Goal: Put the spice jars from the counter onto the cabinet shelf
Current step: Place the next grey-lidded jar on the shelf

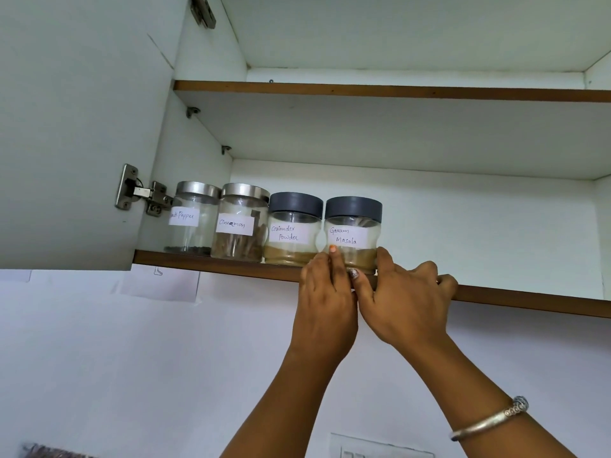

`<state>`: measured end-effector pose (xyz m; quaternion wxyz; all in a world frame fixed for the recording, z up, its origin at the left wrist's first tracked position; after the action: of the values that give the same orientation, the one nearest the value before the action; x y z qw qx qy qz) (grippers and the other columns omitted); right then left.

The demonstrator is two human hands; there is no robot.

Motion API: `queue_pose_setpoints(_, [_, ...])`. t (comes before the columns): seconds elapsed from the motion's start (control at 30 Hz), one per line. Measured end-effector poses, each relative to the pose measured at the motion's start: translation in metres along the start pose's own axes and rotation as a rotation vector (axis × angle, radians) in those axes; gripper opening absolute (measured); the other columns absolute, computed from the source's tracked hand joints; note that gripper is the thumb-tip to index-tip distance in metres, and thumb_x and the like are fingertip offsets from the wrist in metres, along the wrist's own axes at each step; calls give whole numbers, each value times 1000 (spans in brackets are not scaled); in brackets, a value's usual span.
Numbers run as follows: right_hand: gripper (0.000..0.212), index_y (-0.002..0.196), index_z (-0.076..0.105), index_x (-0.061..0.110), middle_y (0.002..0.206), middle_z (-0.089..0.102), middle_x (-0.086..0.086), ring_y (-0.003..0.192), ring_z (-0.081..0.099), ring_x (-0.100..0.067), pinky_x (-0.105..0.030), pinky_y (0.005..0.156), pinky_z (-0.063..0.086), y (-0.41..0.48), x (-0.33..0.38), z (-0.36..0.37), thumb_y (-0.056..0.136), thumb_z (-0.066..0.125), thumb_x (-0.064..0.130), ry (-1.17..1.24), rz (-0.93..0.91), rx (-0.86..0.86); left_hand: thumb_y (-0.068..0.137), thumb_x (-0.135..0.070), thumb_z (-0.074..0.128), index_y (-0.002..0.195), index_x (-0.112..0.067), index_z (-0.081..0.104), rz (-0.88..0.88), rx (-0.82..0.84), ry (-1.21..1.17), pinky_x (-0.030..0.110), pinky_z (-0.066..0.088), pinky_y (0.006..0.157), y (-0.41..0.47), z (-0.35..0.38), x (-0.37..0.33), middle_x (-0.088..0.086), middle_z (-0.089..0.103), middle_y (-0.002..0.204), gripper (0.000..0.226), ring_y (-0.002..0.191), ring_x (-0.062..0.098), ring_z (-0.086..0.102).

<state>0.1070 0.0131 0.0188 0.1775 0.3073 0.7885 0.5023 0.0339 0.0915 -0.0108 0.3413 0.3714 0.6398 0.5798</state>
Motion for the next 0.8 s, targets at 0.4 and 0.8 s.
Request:
queue_pose_setpoints(0.4, [73, 145, 23, 21, 124, 60, -2, 113, 45, -30, -48, 90, 30, 1, 1, 6, 88, 12, 64, -12, 36, 32, 60, -11, 81, 118, 12, 56, 18, 97, -36, 43, 53, 84, -1, -6, -1, 25, 62, 107, 67, 100, 36, 63])
queue_pose_setpoints(0.8, [91, 146, -17, 28, 157, -11, -10, 143, -14, -35, -63, 109, -5, -29, -7, -2, 85, 40, 64, -12, -152, 181, 82, -35, 55, 146, -4, -10, 55, 454, -116, 40, -4, 115, -20, -19, -4, 18, -21, 153, 96, 141, 32, -21])
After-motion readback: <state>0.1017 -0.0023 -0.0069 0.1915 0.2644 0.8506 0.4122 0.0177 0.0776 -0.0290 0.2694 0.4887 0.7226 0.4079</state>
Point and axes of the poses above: each hand's wrist, its own y-axis towards the middle knuckle, its own z-axis out of the palm, x = y × z, the point moved 1 cm from there along y, towards the middle knuckle
